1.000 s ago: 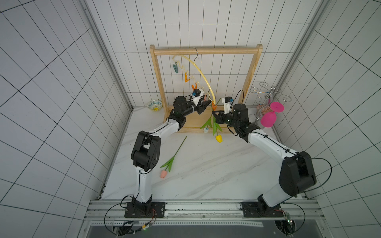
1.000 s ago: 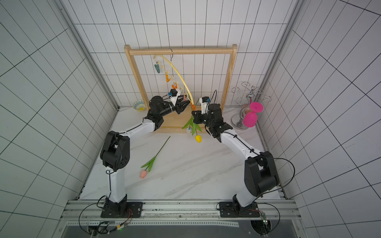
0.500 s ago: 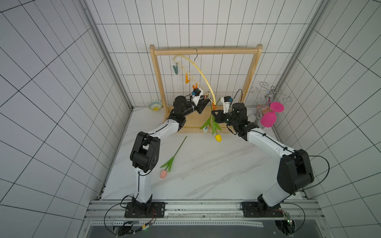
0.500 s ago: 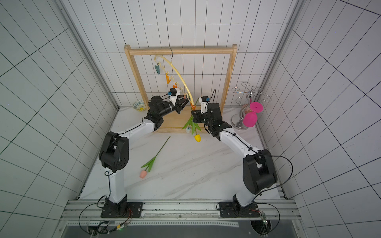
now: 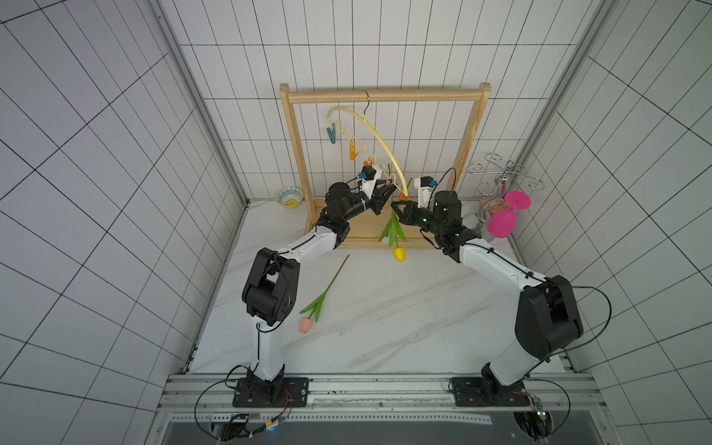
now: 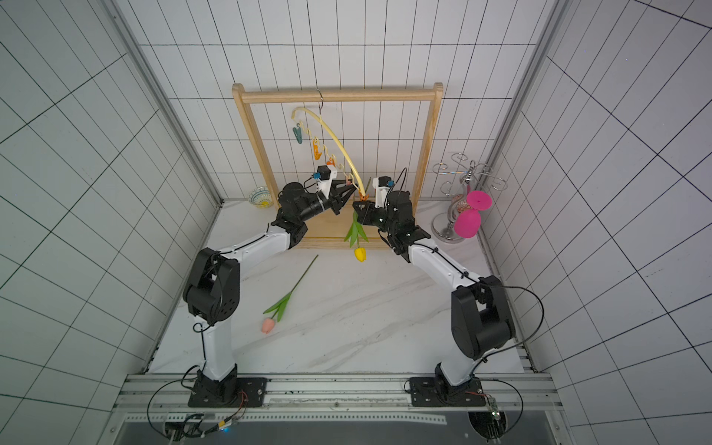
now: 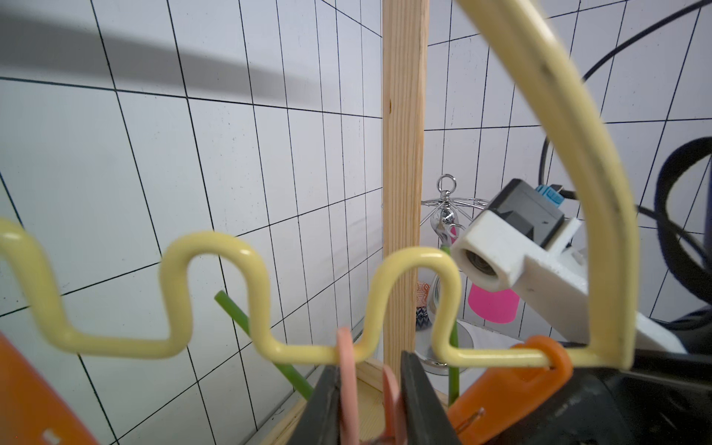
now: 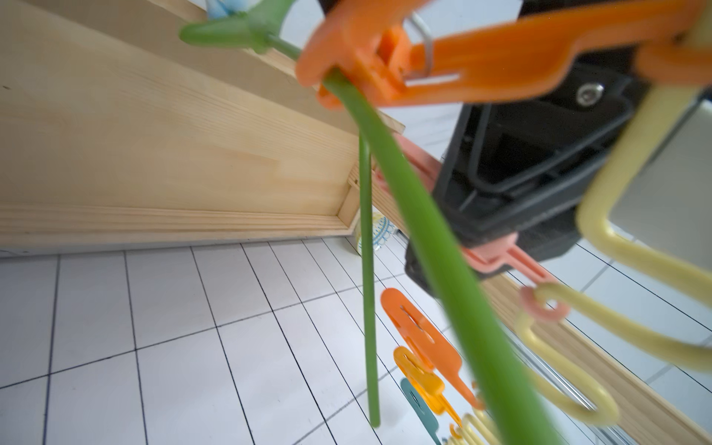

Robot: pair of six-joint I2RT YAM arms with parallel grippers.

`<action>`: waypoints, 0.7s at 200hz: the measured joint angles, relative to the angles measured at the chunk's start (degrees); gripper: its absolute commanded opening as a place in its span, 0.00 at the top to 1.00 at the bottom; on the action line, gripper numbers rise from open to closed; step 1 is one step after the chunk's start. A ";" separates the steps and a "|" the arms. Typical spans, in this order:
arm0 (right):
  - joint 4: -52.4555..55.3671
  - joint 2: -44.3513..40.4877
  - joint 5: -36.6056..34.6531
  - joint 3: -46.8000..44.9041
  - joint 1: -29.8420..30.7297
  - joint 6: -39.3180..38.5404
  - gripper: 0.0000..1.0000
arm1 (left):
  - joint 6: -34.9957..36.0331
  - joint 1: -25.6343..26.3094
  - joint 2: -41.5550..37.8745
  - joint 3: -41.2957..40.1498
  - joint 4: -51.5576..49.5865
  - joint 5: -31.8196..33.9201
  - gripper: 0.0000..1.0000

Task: Dry the flowers on a clothes hanger
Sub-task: Open the clamp at the hanger, then clamp the flower onto the hanger.

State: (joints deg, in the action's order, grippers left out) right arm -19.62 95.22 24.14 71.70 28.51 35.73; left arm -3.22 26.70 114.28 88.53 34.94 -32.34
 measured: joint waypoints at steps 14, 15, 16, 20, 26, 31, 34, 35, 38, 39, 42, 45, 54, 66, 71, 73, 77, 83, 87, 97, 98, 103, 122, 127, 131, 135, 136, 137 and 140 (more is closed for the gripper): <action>-3.17 0.94 1.07 -0.15 0.00 2.80 1.00 | -0.94 -0.02 0.00 0.00 0.96 0.31 0.76; -3.34 1.01 1.14 -0.15 0.00 2.89 1.00 | -0.94 -0.02 0.00 0.00 0.98 0.31 0.76; -3.63 1.09 1.22 -0.15 0.00 3.10 1.00 | -1.07 -0.02 0.00 0.00 1.05 0.35 0.76; -4.42 1.40 1.51 -0.15 -0.02 3.87 1.00 | -1.31 0.00 0.00 0.00 1.20 0.44 0.76; -5.38 1.81 1.90 -0.15 -0.04 4.68 1.00 | -1.64 0.02 0.00 -0.02 1.36 0.52 0.76; -5.99 2.08 2.12 -0.15 -0.04 5.20 1.00 | -1.86 0.07 0.00 -0.02 1.40 0.63 0.76; -6.34 2.21 2.25 -0.15 -0.04 5.51 1.00 | -2.01 0.11 0.00 -0.02 1.46 0.72 0.76; -6.45 2.23 2.27 -0.15 -0.04 5.66 1.00 | -2.05 0.11 0.00 -0.02 1.49 0.76 0.76; -6.60 2.32 2.29 -0.17 -0.04 5.92 1.00 | -2.16 0.11 0.00 -0.04 1.53 0.81 0.76; -6.71 2.36 2.38 -0.17 -0.04 6.08 1.00 | -2.23 0.11 0.00 -0.04 1.57 0.83 0.76; -6.95 2.43 2.45 -0.24 -0.04 6.25 1.00 | -2.32 0.13 0.00 -0.07 1.66 0.87 0.76; -7.19 2.45 2.49 -0.31 -0.04 6.58 1.00 | -2.40 0.13 0.00 -0.07 1.70 0.90 0.76; -7.74 2.49 2.62 -0.52 -0.04 7.10 1.00 | -2.64 0.15 0.00 -0.07 1.79 1.01 0.76; -8.52 2.49 2.86 -0.98 -0.07 7.58 1.00 | -2.97 0.17 0.00 -0.07 2.10 1.05 0.76; -8.87 2.49 2.97 -1.18 -0.07 7.80 1.00 | -3.04 0.20 0.00 -0.07 2.16 1.07 0.76; -8.94 2.49 3.06 -1.27 -0.07 7.87 1.00 | -3.04 0.20 0.00 -0.07 2.19 1.09 0.76; -9.20 2.49 3.19 -1.49 -0.07 8.04 1.00 | -3.04 0.22 0.00 -0.07 2.25 1.09 0.76; -9.77 2.49 3.45 -1.99 -0.07 8.35 1.00 | -3.06 0.24 0.00 -0.07 2.40 1.09 0.76; -10.12 2.49 3.61 -2.34 -0.04 8.66 1.00 | -3.06 0.26 0.00 -0.07 2.49 1.14 0.76; -11.32 2.49 3.96 -3.48 -0.04 9.35 1.00 | -3.06 0.26 0.02 -0.07 2.58 1.22 0.76; -11.39 2.49 4.00 -3.58 -0.07 9.49 1.00 | -3.06 0.26 0.02 -0.07 2.58 1.25 0.76; -12.20 2.49 4.15 -4.31 -0.04 10.03 1.00 | -3.06 0.26 0.02 -0.07 2.62 1.29 0.76; -14.58 2.49 4.59 -6.60 -0.04 12.28 1.00 | -3.34 0.26 0.02 -0.07 3.02 1.38 0.76; -15.15 2.49 4.63 -7.08 -0.04 12.90 1.00 | -3.41 0.28 0.04 -0.07 3.10 1.42 0.76; -15.45 2.49 4.68 -7.32 -0.04 13.31 1.00 | -3.43 0.28 0.04 -0.07 3.21 1.44 0.76; -15.85 2.49 4.68 -7.50 -0.04 13.81 1.00 | -3.48 0.33 0.04 -0.07 3.32 1.46 0.76; -15.91 2.49 4.68 -7.54 -0.04 13.88 1.00 | -3.48 0.33 0.04 -0.07 3.39 1.44 0.76; -15.98 2.49 4.68 -7.58 -0.04 13.94 1.00 | -3.48 0.33 0.04 -0.07 3.41 1.46 0.76; -16.28 2.47 4.66 -7.69 -0.04 14.25 1.00 | -3.50 0.35 0.07 -0.07 3.48 1.49 0.76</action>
State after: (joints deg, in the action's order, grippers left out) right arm -35.90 97.69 28.80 64.01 28.47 49.98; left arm -6.72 27.05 114.34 88.47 38.41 -30.85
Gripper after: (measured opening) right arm 0.039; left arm 0.239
